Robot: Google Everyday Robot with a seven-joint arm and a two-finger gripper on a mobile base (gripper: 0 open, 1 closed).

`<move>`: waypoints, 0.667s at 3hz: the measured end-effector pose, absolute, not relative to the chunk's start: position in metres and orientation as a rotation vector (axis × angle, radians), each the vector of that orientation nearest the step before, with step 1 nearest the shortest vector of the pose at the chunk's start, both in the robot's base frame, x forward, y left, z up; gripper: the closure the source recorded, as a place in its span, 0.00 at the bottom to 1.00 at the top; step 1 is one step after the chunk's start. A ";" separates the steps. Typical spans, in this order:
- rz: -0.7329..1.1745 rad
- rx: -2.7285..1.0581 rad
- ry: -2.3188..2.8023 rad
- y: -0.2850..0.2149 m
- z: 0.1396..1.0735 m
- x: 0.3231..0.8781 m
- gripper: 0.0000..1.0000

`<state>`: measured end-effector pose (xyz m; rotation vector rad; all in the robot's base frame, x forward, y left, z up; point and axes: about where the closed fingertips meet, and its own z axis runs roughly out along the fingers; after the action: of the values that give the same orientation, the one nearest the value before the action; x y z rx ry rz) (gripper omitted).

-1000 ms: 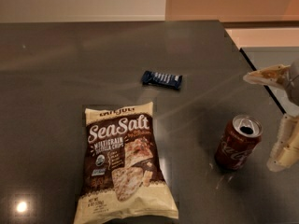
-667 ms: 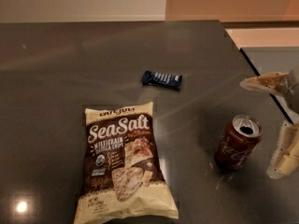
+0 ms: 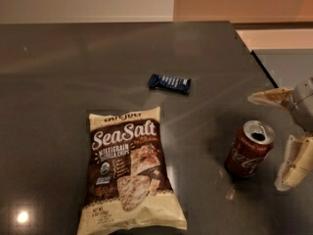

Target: Pick coke can

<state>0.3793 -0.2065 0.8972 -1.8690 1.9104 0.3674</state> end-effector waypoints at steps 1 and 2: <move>0.394 -1.867 1.916 -0.208 0.890 0.382 0.16; 0.432 -1.858 1.912 -0.205 0.890 0.381 0.41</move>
Offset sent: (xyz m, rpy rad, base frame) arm 0.0009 0.0033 -0.0084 0.0636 0.0651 0.0088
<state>0.3812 -0.2049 0.8901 -1.8585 1.9121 0.4319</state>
